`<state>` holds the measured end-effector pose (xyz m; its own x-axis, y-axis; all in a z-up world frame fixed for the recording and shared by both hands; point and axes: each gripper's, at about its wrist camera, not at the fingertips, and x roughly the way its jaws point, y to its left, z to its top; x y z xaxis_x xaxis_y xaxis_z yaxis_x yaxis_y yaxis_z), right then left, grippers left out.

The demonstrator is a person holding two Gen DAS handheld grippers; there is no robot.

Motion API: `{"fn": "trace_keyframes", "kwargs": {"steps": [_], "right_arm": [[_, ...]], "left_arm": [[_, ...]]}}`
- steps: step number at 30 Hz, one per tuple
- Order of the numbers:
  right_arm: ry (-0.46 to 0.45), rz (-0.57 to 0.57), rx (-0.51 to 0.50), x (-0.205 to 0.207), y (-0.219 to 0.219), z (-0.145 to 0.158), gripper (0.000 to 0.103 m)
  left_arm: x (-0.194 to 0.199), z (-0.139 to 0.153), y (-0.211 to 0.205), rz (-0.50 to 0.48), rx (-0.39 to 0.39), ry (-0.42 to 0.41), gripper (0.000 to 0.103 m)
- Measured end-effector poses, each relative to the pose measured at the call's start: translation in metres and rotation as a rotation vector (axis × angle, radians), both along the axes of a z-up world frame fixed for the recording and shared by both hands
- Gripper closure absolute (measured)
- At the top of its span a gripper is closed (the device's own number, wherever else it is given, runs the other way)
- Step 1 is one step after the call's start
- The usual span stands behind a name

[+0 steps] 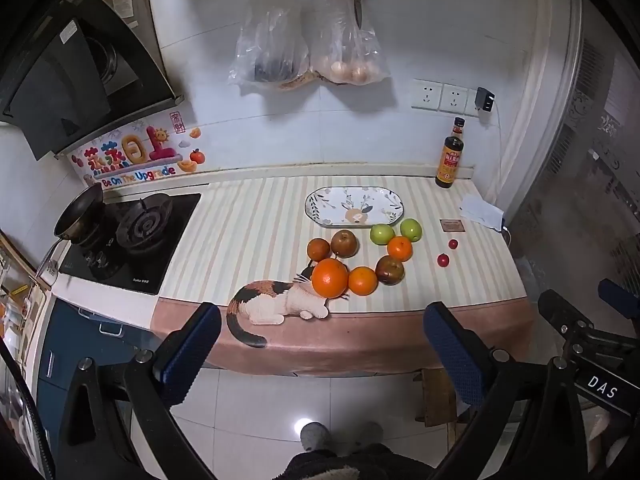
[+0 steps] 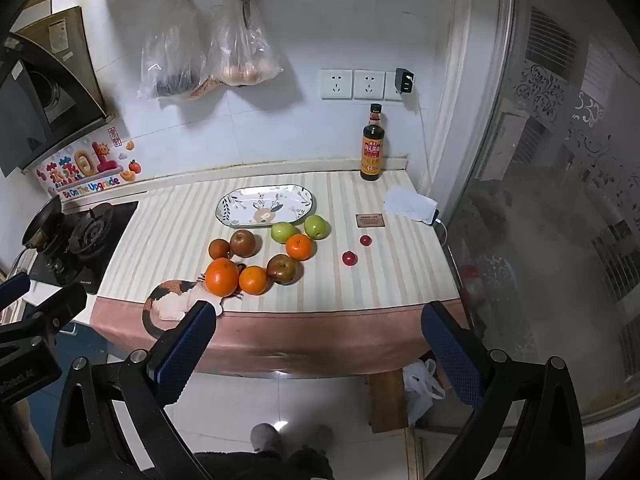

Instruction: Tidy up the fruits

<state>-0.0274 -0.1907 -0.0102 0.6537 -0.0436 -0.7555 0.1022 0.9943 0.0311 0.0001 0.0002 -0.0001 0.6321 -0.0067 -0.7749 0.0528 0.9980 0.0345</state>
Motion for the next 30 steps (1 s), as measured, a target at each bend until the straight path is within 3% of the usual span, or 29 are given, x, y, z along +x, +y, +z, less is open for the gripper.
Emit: {"fn": "trace_keyframes", "kwargs": {"steps": [30], "right_arm": [[0.0,0.013,-0.004,-0.003,0.006,0.005,0.0]], "left_arm": [[-0.003,0.001,0.009,0.005,0.005,-0.006,0.0]]}}
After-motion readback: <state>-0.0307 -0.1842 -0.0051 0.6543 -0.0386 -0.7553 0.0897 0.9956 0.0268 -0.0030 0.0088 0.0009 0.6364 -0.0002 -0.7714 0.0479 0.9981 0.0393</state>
